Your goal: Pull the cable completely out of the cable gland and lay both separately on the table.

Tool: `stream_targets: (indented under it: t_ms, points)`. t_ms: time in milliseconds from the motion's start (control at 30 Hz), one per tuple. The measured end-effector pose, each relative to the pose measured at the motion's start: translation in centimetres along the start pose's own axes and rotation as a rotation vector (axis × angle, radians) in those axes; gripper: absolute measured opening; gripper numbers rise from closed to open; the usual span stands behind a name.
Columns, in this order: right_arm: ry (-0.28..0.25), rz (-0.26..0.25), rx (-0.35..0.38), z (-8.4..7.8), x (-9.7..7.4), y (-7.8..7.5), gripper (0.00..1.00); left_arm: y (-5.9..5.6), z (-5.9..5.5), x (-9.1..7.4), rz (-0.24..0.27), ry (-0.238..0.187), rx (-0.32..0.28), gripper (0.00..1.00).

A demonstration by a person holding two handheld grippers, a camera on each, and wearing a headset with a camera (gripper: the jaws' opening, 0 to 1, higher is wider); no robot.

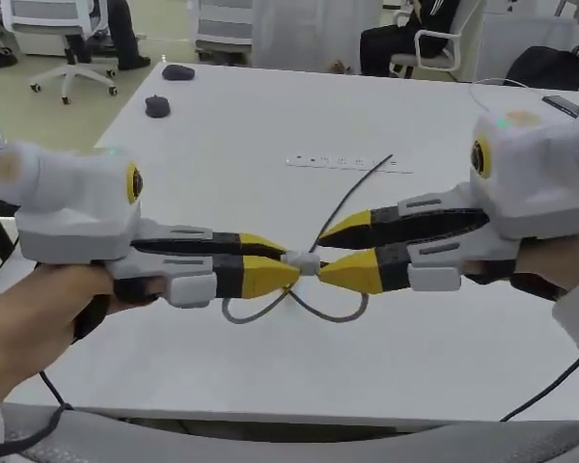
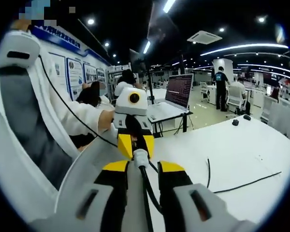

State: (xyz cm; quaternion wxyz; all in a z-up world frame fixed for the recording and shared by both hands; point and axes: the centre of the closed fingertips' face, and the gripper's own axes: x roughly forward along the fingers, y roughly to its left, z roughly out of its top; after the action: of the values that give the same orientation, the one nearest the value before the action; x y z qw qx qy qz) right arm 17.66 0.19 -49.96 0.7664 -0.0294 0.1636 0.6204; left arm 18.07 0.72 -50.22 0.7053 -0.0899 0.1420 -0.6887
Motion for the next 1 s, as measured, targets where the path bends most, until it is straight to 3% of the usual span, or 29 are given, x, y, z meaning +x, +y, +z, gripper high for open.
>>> stream_targets:
  t_ms: [233, 467, 733, 867, 1000]
  points:
    - [-0.055, 0.041, 0.072, 0.0, 0.3, 0.6, 0.16, -0.2, 0.6, -0.1, -0.009, -0.029, 0.02, 0.15]
    - [-0.091, 0.054, 0.077, 0.8, 0.5, 0.9, 0.11, -0.1, 1.5, -0.4, -0.001, -0.056, 0.064, 0.15]
    - [-0.132, 0.063, 0.13, 1.3, 0.7, 0.6, 0.12, 0.1, 1.9, -0.5, 0.011, -0.04, 0.117, 0.15]
    - [-0.124, 0.077, 0.144, 1.2, 1.1, 0.7, 0.11, 0.0, 1.6, -0.3, 0.004, -0.011, 0.135, 0.15]
    - [-0.142, 0.075, 0.154, 1.6, 1.0, 0.5, 0.11, 0.2, 2.0, -0.5, 0.002, -0.038, 0.102, 0.15]
